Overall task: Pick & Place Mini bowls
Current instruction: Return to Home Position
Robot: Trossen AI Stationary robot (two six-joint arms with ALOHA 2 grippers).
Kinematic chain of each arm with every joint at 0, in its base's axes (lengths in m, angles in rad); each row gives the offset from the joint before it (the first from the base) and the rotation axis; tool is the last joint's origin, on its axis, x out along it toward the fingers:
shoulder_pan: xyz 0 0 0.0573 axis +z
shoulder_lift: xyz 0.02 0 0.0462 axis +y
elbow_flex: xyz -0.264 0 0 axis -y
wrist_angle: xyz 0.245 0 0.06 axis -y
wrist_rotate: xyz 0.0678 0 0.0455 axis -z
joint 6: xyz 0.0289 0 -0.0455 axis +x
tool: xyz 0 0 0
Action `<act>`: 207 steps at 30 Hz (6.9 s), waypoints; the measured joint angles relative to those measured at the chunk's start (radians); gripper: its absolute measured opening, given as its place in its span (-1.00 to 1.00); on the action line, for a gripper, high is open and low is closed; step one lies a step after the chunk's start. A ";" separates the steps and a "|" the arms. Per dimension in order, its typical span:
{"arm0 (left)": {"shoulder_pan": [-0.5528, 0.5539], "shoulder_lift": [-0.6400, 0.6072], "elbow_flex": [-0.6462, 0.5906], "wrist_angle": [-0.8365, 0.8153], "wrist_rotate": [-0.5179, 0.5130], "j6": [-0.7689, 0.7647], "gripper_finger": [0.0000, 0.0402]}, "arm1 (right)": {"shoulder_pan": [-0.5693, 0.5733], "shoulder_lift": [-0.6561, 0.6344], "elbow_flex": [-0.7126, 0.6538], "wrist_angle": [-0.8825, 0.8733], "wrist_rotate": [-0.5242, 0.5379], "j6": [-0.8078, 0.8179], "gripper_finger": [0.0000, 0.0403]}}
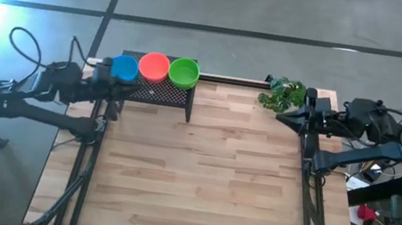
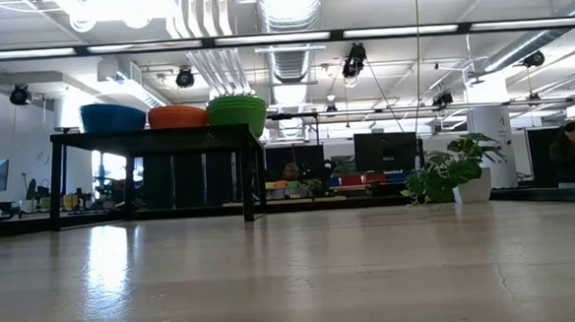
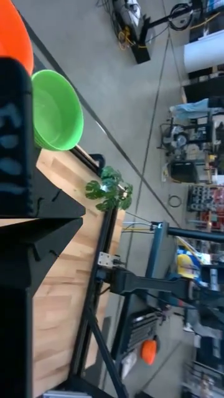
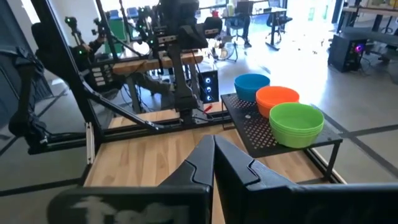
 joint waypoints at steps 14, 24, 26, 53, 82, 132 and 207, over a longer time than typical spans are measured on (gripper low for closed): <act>0.000 -0.250 -0.152 0.033 -0.001 -0.005 -1.00 | 0.000 -0.216 -0.283 0.256 0.000 0.053 -0.96; 0.000 -0.394 -0.235 0.086 0.003 -0.002 -1.00 | 0.000 -0.327 -0.397 0.328 0.001 0.041 -0.96; 0.000 -0.423 -0.244 0.096 0.002 0.014 -1.00 | 0.000 -0.353 -0.417 0.343 0.001 0.041 -0.96; 0.000 -0.630 -0.278 0.071 0.002 0.096 -1.00 | 0.000 -0.705 -0.610 0.383 0.084 0.044 -0.96; 0.000 -0.633 -0.491 0.179 0.002 0.123 -1.00 | 0.000 -0.808 -0.864 0.499 0.126 -0.032 -0.96; 0.000 -0.625 -1.032 0.578 0.280 -0.065 -1.00 | 0.000 -0.787 -1.238 0.663 0.140 -0.256 -0.96; 0.000 -0.624 -1.032 0.573 0.280 -0.065 -1.00 | 0.000 -0.788 -1.237 0.664 0.140 -0.234 -0.96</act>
